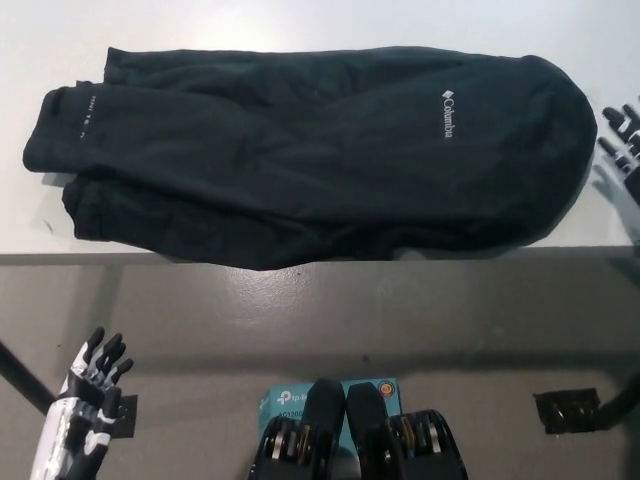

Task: The robot grabs the right edges of the black jacket on the table, and folds it in half

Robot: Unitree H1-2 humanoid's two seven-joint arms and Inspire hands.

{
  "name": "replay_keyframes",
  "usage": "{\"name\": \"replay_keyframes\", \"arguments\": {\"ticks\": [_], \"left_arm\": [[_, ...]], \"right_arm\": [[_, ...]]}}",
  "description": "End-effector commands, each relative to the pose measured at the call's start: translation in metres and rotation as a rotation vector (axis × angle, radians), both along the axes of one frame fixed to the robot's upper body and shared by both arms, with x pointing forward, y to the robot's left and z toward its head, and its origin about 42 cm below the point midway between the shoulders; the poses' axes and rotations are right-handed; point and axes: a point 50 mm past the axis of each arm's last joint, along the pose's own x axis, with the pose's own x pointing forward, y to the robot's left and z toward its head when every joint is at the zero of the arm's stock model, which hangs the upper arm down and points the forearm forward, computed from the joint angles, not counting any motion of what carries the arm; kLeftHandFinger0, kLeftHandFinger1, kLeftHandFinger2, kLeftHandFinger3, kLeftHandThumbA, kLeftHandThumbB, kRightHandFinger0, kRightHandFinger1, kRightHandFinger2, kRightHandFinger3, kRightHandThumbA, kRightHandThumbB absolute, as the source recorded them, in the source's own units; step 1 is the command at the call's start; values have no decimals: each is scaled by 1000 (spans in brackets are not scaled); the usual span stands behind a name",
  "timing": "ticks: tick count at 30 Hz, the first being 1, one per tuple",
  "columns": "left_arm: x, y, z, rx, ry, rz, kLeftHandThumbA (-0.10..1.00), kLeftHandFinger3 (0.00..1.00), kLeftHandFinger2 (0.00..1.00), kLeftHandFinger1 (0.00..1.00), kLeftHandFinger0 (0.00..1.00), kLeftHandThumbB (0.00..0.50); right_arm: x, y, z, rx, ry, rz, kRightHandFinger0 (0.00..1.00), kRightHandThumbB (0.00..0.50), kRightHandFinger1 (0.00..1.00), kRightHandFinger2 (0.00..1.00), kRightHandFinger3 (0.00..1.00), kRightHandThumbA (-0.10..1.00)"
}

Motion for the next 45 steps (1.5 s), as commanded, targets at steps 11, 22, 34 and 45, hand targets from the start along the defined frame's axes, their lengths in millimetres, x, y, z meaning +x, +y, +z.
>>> {"name": "replay_keyframes", "arguments": {"ticks": [11,22,34,45], "left_arm": [[-7,7,12,-11,-66,45,717,1000,1000,1000,968,487],[-6,8,14,-6,-74,36,727,1000,1000,1000,971,497],[-8,12,13,-4,-69,39,737,1000,1000,1000,968,499],[-6,10,14,5,-72,26,743,1000,1000,1000,974,495]], "right_arm": [[7,16,-1,109,-48,148,1000,330,1000,1000,1000,1000],[4,7,1,89,-61,156,1000,349,1000,1000,1000,1000],[-6,-26,26,27,-133,88,1000,374,1000,1000,1000,1000],[-7,-35,21,-24,-93,72,1000,343,1000,1000,1000,1000]]}}
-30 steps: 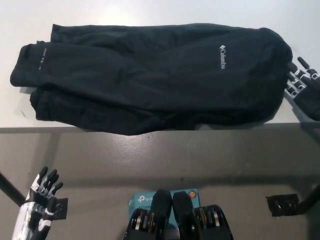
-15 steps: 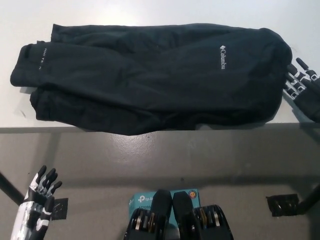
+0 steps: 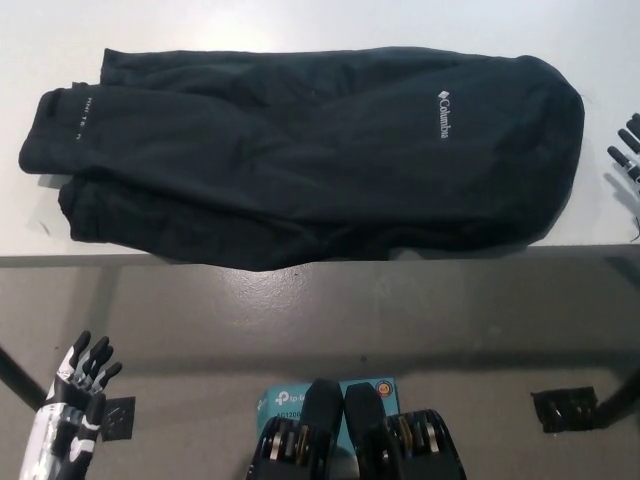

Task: The robot grabs the right edges of the black jacket on the table, and folds it in half

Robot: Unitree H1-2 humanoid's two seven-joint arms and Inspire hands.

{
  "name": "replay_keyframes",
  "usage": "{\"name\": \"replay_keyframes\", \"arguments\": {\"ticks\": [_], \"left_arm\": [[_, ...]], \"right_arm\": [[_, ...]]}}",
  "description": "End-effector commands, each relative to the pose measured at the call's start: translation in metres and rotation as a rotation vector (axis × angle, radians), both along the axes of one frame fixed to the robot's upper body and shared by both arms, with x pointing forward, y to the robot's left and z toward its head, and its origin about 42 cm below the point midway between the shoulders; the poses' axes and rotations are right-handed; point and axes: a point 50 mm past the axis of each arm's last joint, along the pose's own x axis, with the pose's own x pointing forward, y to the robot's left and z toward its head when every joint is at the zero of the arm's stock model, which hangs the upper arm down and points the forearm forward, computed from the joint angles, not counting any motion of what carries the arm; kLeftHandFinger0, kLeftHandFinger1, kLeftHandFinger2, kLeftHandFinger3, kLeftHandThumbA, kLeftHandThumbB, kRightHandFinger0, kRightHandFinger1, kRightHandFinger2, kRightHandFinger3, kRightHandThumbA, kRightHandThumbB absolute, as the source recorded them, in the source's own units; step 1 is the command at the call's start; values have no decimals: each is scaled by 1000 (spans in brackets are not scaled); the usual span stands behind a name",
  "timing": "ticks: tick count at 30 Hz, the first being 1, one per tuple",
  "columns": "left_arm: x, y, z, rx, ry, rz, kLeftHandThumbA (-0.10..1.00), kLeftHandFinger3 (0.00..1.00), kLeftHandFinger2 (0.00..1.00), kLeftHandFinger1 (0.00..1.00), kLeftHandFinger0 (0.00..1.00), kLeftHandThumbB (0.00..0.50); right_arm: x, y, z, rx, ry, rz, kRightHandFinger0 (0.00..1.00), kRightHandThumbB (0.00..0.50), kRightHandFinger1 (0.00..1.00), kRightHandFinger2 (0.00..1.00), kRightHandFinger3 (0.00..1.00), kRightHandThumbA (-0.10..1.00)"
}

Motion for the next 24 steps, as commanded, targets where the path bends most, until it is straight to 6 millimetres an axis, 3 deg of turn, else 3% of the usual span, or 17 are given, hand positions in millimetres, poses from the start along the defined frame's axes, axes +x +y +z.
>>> {"name": "replay_keyframes", "arguments": {"ticks": [1,5,12,17,22,24], "left_arm": [[-1,5,11,10,-61,7,745,1000,1000,1000,975,495],[-1,5,13,4,-61,7,748,1000,1000,1000,971,500],[-2,6,14,8,-77,9,739,1000,1000,1000,968,498],[-2,7,18,7,-88,9,743,1000,1000,1000,969,500],[-1,9,21,5,-97,7,738,1000,1000,1000,973,498],[0,8,21,3,-101,3,737,1000,1000,1000,974,498]], "right_arm": [[4,-3,20,-46,-52,26,1000,349,1000,1000,1000,1000],[11,7,-1,-50,12,59,1000,365,1000,1000,1000,1000],[22,20,-20,-64,105,106,1000,331,1000,1000,1000,1000],[33,16,-18,-54,138,131,1000,363,1000,1000,1000,1000],[42,12,-8,-53,140,127,1000,352,1000,1000,1000,1000],[44,12,1,-40,119,129,1000,384,1000,1000,1000,1000]]}}
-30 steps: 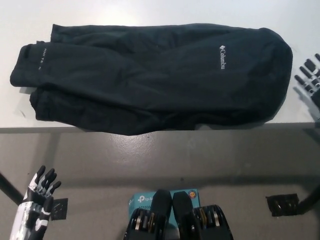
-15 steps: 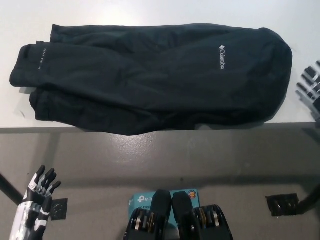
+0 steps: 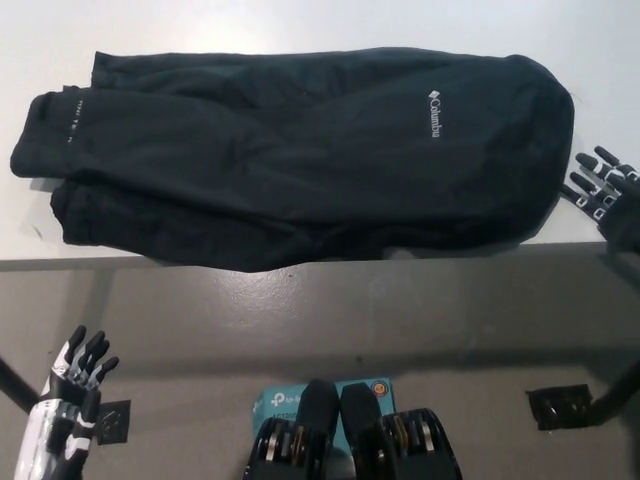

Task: The robot grabs the right edges of the black jacket on the table, and folds it in half

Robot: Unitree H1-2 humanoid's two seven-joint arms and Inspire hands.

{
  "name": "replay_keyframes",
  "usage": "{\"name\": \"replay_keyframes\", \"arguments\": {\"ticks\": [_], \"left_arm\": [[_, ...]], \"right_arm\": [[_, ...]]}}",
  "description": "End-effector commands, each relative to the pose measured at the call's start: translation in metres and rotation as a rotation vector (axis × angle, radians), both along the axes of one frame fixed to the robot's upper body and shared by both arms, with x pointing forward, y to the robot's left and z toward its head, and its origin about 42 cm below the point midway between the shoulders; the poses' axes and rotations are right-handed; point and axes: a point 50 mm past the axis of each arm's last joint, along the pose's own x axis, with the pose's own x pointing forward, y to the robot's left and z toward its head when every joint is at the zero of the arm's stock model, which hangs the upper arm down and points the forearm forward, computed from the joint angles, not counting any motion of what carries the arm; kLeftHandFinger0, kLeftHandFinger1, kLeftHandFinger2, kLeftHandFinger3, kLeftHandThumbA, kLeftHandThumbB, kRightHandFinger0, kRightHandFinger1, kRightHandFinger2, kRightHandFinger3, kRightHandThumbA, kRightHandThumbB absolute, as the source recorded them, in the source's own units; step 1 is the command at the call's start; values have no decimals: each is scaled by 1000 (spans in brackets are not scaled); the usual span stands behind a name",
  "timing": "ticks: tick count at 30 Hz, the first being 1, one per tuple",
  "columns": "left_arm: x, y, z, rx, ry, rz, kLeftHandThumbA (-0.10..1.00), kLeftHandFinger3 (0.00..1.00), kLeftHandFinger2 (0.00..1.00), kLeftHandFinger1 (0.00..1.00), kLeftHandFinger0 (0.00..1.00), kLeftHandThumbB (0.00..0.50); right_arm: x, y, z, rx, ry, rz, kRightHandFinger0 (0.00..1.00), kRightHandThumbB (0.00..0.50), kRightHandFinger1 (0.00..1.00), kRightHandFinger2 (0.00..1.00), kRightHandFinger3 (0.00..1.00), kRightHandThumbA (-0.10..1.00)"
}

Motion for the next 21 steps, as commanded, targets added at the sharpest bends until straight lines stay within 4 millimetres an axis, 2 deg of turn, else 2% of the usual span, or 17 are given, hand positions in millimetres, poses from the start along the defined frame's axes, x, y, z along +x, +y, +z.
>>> {"name": "replay_keyframes", "arguments": {"ticks": [1,7,12,18,21], "left_arm": [[0,7,15,10,-79,3,737,1000,1000,1000,976,498],[1,8,16,22,-84,-4,733,1000,1000,1000,984,487],[1,8,17,16,-75,-1,731,1000,1000,1000,974,498],[1,8,17,16,-66,-6,738,1000,1000,1000,973,500],[2,8,17,8,-76,1,727,1000,1000,1000,964,497]], "right_arm": [[18,-1,44,-8,-99,38,1000,398,1000,1000,1000,1000],[25,5,62,49,-164,63,1000,425,1000,1000,1000,1000],[30,18,71,41,-195,109,1000,451,1000,1000,1000,1000],[33,35,67,85,-195,141,1000,425,1000,1000,1000,1000],[34,44,62,87,-183,163,1000,431,1000,1000,1000,1000]]}}
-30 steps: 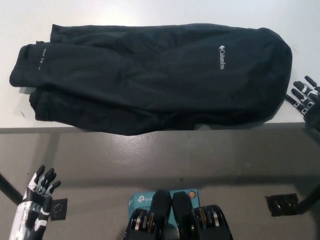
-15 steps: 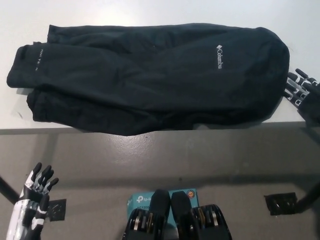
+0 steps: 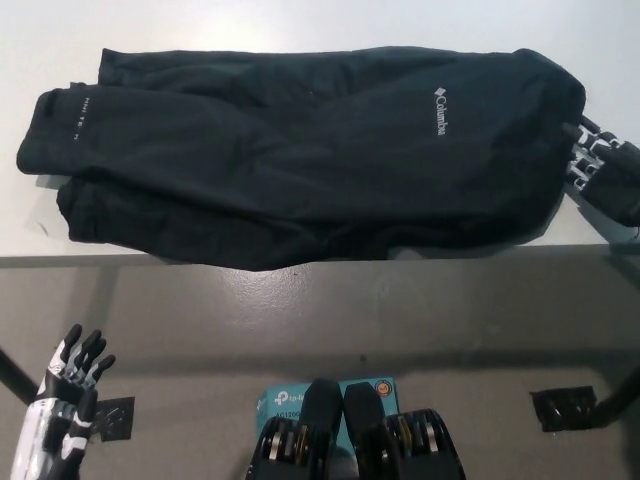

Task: The robot grabs the right edges of the black jacket on the table, and folds it in half

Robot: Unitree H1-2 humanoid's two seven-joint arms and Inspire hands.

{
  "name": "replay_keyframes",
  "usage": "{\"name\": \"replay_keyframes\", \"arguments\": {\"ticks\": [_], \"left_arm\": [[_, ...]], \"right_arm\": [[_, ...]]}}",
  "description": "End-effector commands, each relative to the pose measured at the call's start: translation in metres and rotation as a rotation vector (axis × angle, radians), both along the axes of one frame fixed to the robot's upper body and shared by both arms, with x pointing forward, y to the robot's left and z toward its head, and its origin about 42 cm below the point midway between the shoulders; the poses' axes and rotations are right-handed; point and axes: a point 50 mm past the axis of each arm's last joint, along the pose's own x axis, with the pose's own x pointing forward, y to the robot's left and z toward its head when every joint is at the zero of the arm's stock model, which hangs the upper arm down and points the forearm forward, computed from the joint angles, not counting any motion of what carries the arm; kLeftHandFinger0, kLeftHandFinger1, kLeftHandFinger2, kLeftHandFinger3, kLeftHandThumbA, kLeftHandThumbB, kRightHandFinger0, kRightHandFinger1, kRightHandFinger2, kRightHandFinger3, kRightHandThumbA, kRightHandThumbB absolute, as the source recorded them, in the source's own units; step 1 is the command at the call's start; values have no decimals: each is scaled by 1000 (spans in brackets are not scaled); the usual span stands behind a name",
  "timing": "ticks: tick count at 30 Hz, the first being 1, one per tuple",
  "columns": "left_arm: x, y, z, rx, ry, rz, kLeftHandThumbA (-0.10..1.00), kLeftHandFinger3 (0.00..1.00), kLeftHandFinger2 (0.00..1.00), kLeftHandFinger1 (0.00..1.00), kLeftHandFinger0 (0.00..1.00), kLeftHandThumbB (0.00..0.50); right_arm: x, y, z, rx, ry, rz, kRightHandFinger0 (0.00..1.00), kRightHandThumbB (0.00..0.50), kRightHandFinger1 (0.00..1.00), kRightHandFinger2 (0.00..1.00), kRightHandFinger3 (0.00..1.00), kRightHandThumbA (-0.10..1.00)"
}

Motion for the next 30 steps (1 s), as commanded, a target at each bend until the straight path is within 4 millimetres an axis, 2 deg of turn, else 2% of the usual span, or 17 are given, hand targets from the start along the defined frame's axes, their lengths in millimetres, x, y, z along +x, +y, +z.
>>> {"name": "replay_keyframes", "arguments": {"ticks": [1,2,3,4,10,15,16,17,18,19,20,21,22,23,24,27,30], "left_arm": [[2,7,15,7,-74,1,724,1000,1000,1000,963,497],[2,7,16,7,-77,-1,723,1000,1000,1000,962,496],[3,7,16,7,-75,0,724,1000,1000,1000,960,497],[3,7,16,6,-74,2,725,1000,1000,1000,958,498],[3,8,19,-5,-75,6,725,1000,1000,1000,941,500],[3,9,19,3,-78,15,729,1000,1000,1000,930,500],[3,9,18,2,-78,9,728,1000,1000,1000,930,500],[2,9,18,2,-79,7,727,1000,1000,1000,930,500],[3,9,18,-4,-74,0,724,1000,1000,1000,931,500],[3,9,18,-4,-73,0,722,1000,1000,1000,932,500],[3,9,17,-2,-74,2,721,1000,1000,1000,932,500],[3,9,17,3,-80,2,720,1000,1000,1000,934,498],[3,9,16,-4,-76,4,718,1000,1000,1000,934,499],[2,9,17,-7,-70,3,717,1000,1000,1000,934,500],[1,9,17,-6,-67,4,712,1000,1000,1000,935,500],[0,9,16,-3,-67,1,703,1000,1000,1000,943,493],[2,9,14,4,-66,0,703,1000,1000,1000,943,496]], "right_arm": [[18,21,37,52,-108,92,1000,436,1000,1000,1000,1000],[18,23,35,52,-103,103,1000,436,1000,1000,1000,1000],[18,24,34,46,-102,111,1000,401,1000,1000,1000,1000],[19,28,32,35,-91,124,1000,431,1000,1000,1000,1000],[21,45,24,-38,-54,183,1000,450,1000,1000,1000,1000],[25,63,29,-185,-25,183,1000,477,1000,1000,1000,1000],[26,68,30,-218,-12,156,1000,496,1000,1000,1000,947],[28,72,32,-228,-1,127,943,499,1000,1000,1000,919],[34,80,38,-280,38,-26,93,468,149,381,650,443],[36,83,39,-286,26,-74,19,450,139,458,671,440],[37,86,41,-274,21,-98,1,385,112,521,649,260],[41,95,48,-223,5,-151,0,311,52,467,1000,37],[41,100,54,-219,-8,-169,0,270,47,451,855,-69],[39,103,57,-216,-20,-173,0,240,68,481,801,-94],[38,107,62,-217,-38,-170,0,194,139,560,727,-100],[35,110,68,-201,-61,-166,0,164,183,636,632,-100],[34,108,69,-173,-79,-182,0,128,213,692,403,-100]]}}
